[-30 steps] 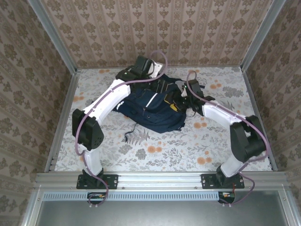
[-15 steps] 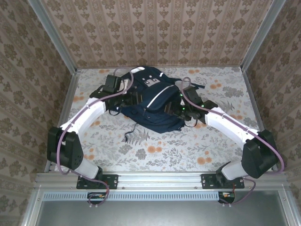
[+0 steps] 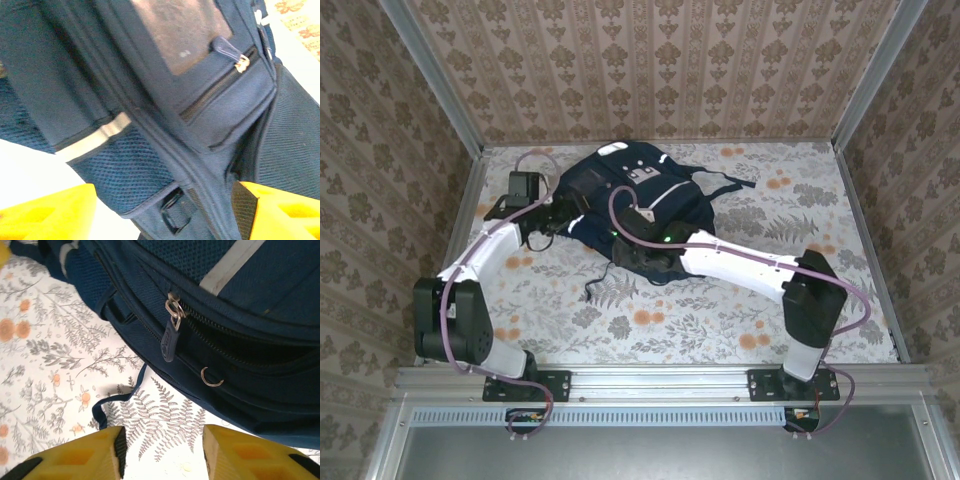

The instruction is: Pack the student bag

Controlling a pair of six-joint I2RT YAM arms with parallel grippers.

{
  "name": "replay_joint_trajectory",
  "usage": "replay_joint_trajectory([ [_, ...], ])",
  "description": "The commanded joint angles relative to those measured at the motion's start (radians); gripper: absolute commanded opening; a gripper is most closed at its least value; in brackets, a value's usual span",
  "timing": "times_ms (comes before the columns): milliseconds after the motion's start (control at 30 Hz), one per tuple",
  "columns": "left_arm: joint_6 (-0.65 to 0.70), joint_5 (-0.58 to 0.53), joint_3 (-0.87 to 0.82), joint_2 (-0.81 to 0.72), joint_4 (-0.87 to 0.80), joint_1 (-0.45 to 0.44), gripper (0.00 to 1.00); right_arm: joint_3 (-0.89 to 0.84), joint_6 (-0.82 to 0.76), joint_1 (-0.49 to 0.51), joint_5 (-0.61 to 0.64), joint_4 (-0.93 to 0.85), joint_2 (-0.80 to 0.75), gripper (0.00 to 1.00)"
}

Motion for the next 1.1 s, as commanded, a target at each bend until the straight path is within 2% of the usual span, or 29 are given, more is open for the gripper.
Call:
replay_joint_trajectory([
  [0,-0.02,-0.006,-0.035,-0.038,0.024,0.023,0.74,0.084,0.074,-0.007,0.089,-0.052,0.071,0.43],
  [200,-0.017,0.018,-0.067,-0.062,0.034,0.043,0.75,0.17,0.118,-0.006,0.11,-0.044,0.138,0.34],
  [400,-0.011,0.04,-0.07,-0.075,0.031,0.048,0.75,0.195,0.185,-0.009,0.203,-0.099,0.163,0.34],
  [633,-0.019,0.066,-0.074,-0.079,0.042,0.049,0.76,0.222,0.206,-0.014,0.208,-0.127,0.196,0.35],
  [1067,-0.067,0.14,-0.081,-0.062,0.099,0.041,0.76,0.275,0.177,-0.037,0.24,-0.103,0.264,0.28],
])
